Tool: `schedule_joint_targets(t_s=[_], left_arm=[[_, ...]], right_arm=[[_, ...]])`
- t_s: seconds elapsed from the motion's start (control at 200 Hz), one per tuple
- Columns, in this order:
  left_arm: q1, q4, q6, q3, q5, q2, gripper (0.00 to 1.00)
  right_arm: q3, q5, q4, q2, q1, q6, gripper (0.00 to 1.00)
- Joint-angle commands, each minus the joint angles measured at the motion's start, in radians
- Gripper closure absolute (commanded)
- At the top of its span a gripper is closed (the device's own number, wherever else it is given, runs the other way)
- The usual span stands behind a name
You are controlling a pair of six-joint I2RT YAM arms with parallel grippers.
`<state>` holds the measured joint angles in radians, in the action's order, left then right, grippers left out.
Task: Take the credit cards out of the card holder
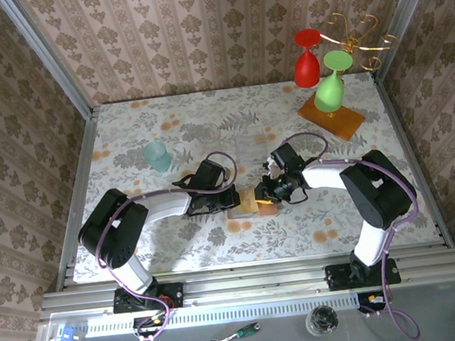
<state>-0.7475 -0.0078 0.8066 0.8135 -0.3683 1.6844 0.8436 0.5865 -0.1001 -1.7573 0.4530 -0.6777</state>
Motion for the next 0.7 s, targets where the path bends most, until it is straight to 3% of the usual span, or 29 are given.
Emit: schedule_joint_targets(t_s=[0.0,0.385,0.695], left_arm=[[-0.006,-0.054,-0.024,0.006,0.026,0.003,1.00],[-0.005,-0.054,-0.023,0.004,0.025,0.005,1.00],[-0.005,-0.056,-0.024,-0.001,0.026,-0.001,1.00]], right_arm=[[0.014,0.057,0.026,-0.029,-0.004,0.005,0.79],[0.006,0.133,0.100,-0.060,-0.004,-0.021,0.80],[-0.004,0.108,0.088,-0.043,-0.006,-0.016,0.88]])
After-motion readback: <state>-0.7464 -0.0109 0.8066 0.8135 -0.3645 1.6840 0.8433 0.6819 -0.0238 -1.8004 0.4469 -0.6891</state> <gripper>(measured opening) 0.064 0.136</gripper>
